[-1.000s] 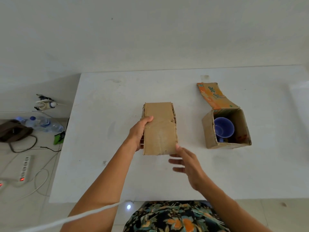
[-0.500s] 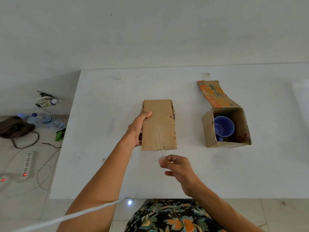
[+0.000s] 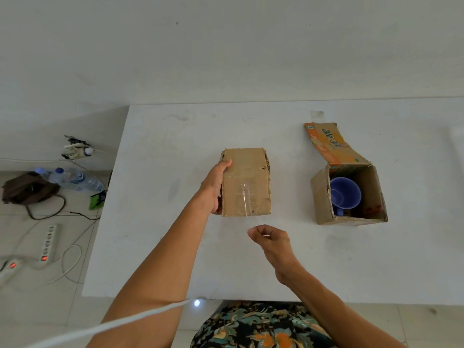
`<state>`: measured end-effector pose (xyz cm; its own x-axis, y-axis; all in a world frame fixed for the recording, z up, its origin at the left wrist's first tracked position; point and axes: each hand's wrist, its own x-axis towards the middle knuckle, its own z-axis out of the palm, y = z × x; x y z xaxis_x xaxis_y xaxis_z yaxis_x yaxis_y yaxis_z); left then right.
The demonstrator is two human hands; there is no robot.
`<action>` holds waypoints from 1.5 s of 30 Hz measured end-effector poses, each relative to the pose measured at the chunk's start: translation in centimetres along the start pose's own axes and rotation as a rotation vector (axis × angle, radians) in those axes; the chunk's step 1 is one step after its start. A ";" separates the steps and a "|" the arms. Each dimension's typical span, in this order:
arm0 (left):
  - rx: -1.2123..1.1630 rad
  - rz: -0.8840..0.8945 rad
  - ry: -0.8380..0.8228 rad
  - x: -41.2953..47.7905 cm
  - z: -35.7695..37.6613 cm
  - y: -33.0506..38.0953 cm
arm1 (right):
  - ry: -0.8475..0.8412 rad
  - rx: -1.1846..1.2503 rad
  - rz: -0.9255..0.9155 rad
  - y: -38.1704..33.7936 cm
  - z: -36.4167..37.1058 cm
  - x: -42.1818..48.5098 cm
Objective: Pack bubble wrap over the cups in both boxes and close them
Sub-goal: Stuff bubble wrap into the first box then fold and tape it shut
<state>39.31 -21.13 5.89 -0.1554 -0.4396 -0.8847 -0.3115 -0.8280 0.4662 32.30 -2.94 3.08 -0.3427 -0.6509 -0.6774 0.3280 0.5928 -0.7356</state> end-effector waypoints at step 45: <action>0.149 -0.109 0.038 -1.1 0.1 1.7 | 0.199 0.053 0.064 -0.9 0.4 7.0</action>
<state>38.86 -22.09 7.63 -0.0785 -0.3649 -0.9277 -0.4602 -0.8122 0.3584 29.95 -8.23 -0.98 -0.4850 -0.5032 -0.7152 0.3984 0.6010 -0.6929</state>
